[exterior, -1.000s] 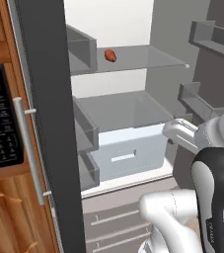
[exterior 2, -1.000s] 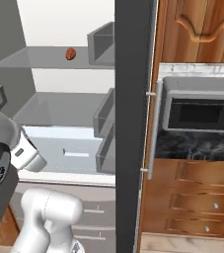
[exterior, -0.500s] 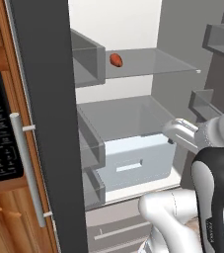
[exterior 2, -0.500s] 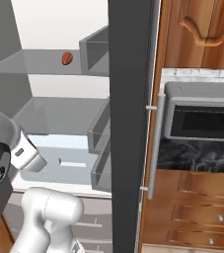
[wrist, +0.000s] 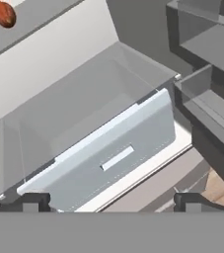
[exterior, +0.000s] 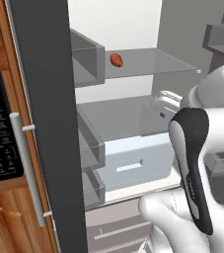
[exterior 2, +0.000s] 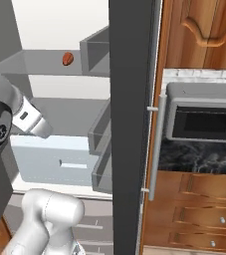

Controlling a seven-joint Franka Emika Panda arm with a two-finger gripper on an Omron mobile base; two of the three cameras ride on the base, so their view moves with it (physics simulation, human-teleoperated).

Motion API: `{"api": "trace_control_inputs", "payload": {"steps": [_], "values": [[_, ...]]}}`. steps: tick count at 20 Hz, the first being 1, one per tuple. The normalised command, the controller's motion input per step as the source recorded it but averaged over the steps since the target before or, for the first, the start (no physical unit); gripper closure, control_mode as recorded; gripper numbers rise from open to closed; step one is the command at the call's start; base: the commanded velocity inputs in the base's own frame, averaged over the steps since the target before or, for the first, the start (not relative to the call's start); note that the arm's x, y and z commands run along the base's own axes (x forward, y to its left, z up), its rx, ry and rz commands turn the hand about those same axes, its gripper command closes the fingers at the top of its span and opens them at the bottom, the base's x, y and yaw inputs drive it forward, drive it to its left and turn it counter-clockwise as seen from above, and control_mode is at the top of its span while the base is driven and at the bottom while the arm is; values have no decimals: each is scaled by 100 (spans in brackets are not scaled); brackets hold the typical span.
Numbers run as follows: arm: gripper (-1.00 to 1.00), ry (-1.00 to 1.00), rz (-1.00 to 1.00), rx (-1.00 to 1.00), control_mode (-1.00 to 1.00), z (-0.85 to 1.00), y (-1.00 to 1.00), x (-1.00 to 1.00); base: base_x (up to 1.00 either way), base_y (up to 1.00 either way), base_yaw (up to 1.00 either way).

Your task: Place the cold items (sweet potato and carrot) from the fridge in one tupperware on the dining counter. Place the warm items (hot dog and kebab skewer) in the stove area in another tupperware.

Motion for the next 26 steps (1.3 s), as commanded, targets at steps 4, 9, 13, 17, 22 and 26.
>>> {"api": "trace_control_inputs", "payload": {"steps": [4,9,13,17,22,26], "values": [[-100,8,10,-8,-100,31,0,92,0,0,0],[-100,4,3,0,-100,16,0,77,0,0,0],[-100,0,4,-2,-100,5,20,62,0,0,0],[-100,-1,9,-5,-100,12,25,57,0,0,0],[-100,-10,9,-18,-100,19,30,46,0,0,0],[-100,-8,11,-12,-100,6,17,46,0,0,0]]}}
